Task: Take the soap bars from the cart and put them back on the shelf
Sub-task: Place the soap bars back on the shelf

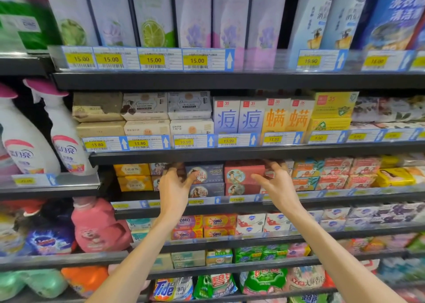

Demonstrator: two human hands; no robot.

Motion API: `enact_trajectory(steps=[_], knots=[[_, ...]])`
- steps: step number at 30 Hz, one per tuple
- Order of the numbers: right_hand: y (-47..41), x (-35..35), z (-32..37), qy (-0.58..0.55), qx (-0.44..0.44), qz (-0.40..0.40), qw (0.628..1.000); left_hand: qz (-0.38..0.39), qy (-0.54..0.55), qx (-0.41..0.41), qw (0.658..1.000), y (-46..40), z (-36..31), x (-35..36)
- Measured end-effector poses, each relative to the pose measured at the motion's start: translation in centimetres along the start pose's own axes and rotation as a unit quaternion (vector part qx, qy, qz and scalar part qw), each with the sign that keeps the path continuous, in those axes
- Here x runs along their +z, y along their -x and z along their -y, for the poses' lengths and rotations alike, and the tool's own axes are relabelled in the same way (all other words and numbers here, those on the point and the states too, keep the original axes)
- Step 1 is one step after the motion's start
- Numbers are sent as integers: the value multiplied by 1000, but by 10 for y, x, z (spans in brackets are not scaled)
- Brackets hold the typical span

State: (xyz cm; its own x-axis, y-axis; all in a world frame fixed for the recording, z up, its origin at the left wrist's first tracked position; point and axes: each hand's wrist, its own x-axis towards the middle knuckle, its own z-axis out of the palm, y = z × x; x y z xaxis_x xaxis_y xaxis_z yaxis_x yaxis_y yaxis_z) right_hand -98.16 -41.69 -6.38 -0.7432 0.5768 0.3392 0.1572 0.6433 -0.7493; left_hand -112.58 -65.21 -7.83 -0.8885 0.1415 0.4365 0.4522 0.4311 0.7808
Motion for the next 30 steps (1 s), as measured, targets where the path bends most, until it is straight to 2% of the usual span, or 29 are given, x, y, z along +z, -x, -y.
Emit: enact_trajectory(steps=[5, 10, 18, 23, 30], knots=[[7, 7, 3, 26, -29, -47, 998, -2, 9, 0, 1000, -1, 2, 1], [9, 16, 3, 35, -19, -65, 997, -10, 19, 3, 1000, -1, 8, 6], [10, 36, -1, 134, -53, -134, 980, -25, 61, 4, 998, 6, 8, 12], [7, 37, -2, 128, -54, -126, 982, -24, 83, 18, 996, 8, 4, 10], [9, 37, 1, 148, -45, -117, 981, -30, 42, 14, 999, 7, 7, 12]])
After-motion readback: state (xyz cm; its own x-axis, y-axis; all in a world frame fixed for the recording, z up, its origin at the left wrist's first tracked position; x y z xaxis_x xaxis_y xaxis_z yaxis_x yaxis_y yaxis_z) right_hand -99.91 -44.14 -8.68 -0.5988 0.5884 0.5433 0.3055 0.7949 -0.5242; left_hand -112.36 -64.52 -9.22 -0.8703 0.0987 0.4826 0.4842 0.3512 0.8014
